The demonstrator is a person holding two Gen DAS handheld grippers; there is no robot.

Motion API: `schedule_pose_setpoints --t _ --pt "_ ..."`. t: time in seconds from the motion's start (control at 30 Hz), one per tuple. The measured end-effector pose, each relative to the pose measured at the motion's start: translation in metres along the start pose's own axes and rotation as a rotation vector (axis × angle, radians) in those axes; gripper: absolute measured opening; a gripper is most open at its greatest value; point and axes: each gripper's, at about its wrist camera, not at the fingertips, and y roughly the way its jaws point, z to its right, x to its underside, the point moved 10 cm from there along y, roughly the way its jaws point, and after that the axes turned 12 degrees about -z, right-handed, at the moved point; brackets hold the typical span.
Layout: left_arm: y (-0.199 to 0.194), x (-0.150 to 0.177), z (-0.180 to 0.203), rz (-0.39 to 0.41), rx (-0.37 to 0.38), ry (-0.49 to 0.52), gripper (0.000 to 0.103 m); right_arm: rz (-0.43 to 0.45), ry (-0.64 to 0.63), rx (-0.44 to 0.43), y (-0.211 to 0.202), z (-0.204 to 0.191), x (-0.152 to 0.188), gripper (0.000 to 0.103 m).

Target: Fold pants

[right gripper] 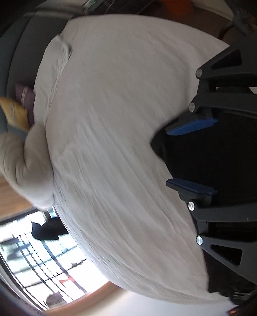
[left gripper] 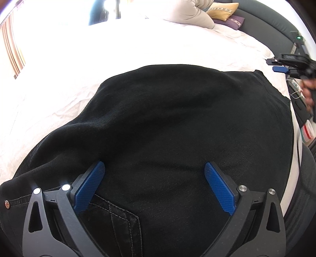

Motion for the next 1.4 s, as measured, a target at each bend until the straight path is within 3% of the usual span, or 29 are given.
schedule_pose_setpoints --t 0.07,0.13,0.27,0.3,0.33,0.37,0.4,0.43,0.47,0.5,0.53,0.57,0.6,0.63,0.7,0.77,0.8,0.83,0.9,0.97,1.03,1.07,1.1,1.13,1.2,1.23,1.3,1.4 --pt "-0.002 0.002 -0.004 0.003 0.000 -0.004 0.103 -0.063 -0.020 -0.094 0.003 -0.017 0.022 0.049" --pt "-0.003 0.003 -0.008 0.004 0.001 -0.006 0.103 -0.124 -0.003 -0.136 0.010 -0.008 0.044 0.048" --pt "-0.002 0.000 -0.010 -0.001 -0.003 -0.005 0.103 -0.199 0.117 0.002 0.034 0.070 0.080 0.045" --pt "-0.002 -0.001 -0.011 -0.002 -0.001 -0.006 0.103 -0.178 0.169 0.010 0.035 0.093 0.080 0.029" --pt "-0.002 -0.001 -0.011 -0.002 0.001 -0.007 0.103 -0.173 0.234 0.015 0.033 0.113 0.079 0.000" --pt "-0.002 -0.002 -0.012 -0.003 0.002 -0.009 0.103 -0.161 0.277 -0.002 0.028 0.120 0.077 0.000" --pt "-0.003 -0.001 -0.014 -0.004 -0.001 -0.012 0.103 -0.143 0.284 0.048 0.019 0.124 0.073 0.000" --pt "-0.005 -0.002 -0.016 -0.001 -0.010 -0.019 0.103 -0.122 0.257 0.109 0.008 0.120 0.068 0.010" --pt "-0.007 -0.002 -0.019 0.003 -0.022 -0.029 0.103 -0.098 0.216 0.080 -0.001 0.104 0.061 0.012" --pt "-0.009 -0.002 -0.020 0.008 -0.029 -0.039 0.103 -0.082 0.175 -0.022 -0.008 0.079 0.056 0.012" --pt "-0.012 -0.002 -0.022 0.015 -0.031 -0.048 0.103 -0.078 0.132 -0.125 -0.013 0.050 0.055 0.020" --pt "-0.014 -0.002 -0.022 0.017 -0.030 -0.054 0.103 -0.089 0.087 -0.198 -0.014 0.023 0.059 0.030" --pt "-0.014 -0.001 -0.022 0.013 -0.030 -0.058 0.103 -0.111 0.043 -0.258 -0.012 -0.002 0.065 0.050" --pt "-0.012 0.000 -0.021 0.003 -0.033 -0.059 0.103 -0.134 0.003 -0.311 -0.007 -0.024 0.072 0.058" --pt "-0.011 0.004 -0.018 -0.013 -0.043 -0.050 0.103 -0.215 -0.041 -0.346 0.016 -0.050 0.091 0.058" --pt "-0.012 0.007 -0.014 -0.020 -0.045 -0.034 0.103 -0.309 -0.002 -0.284 0.045 -0.042 0.110 0.058" --pt "-0.012 0.010 -0.013 -0.021 -0.043 -0.029 0.103 -0.302 0.017 -0.284 0.049 -0.035 0.112 0.048" --pt "-0.012 0.017 -0.015 -0.023 -0.039 -0.028 0.103 -0.292 0.027 -0.262 0.049 -0.025 0.113 0.026" --pt "-0.013 0.021 -0.015 -0.020 -0.030 -0.033 0.103 -0.309 0.059 -0.195 0.048 -0.003 0.118 0.000" --pt "-0.013 0.025 -0.014 -0.021 -0.037 -0.034 0.103 -0.315 0.081 -0.159 0.040 0.012 0.118 0.000" --pt "-0.014 0.028 -0.012 -0.026 -0.055 -0.037 0.103 -0.311 0.054 -0.066 0.030 0.014 0.113 0.000" --pt "-0.015 0.030 -0.011 -0.026 -0.063 -0.038 0.103 -0.311 0.043 -0.020 0.026 0.010 0.110 0.001" --pt "-0.016 0.031 -0.009 -0.025 -0.066 -0.040 0.103 -0.309 0.038 0.005 0.022 0.002 0.106 0.013" --pt "-0.016 0.031 -0.009 -0.023 -0.066 -0.042 0.103 -0.293 0.033 -0.027 0.017 -0.014 0.100 0.028" --pt "-0.016 0.031 -0.009 -0.023 -0.056 -0.047 0.103 -0.269 -0.012 -0.207 0.009 -0.064 0.089 0.041" --pt "-0.016 0.031 -0.009 -0.026 -0.050 -0.049 0.103 -0.282 -0.039 -0.261 0.009 -0.085 0.087 0.053" --pt "-0.015 0.031 -0.008 -0.026 -0.042 -0.052 0.103 -0.325 -0.031 -0.291 0.014 -0.102 0.089 0.057" --pt "-0.016 0.035 -0.009 -0.013 -0.036 -0.054 0.103 -0.377 0.204 -0.393 0.012 -0.085 0.107 0.057"
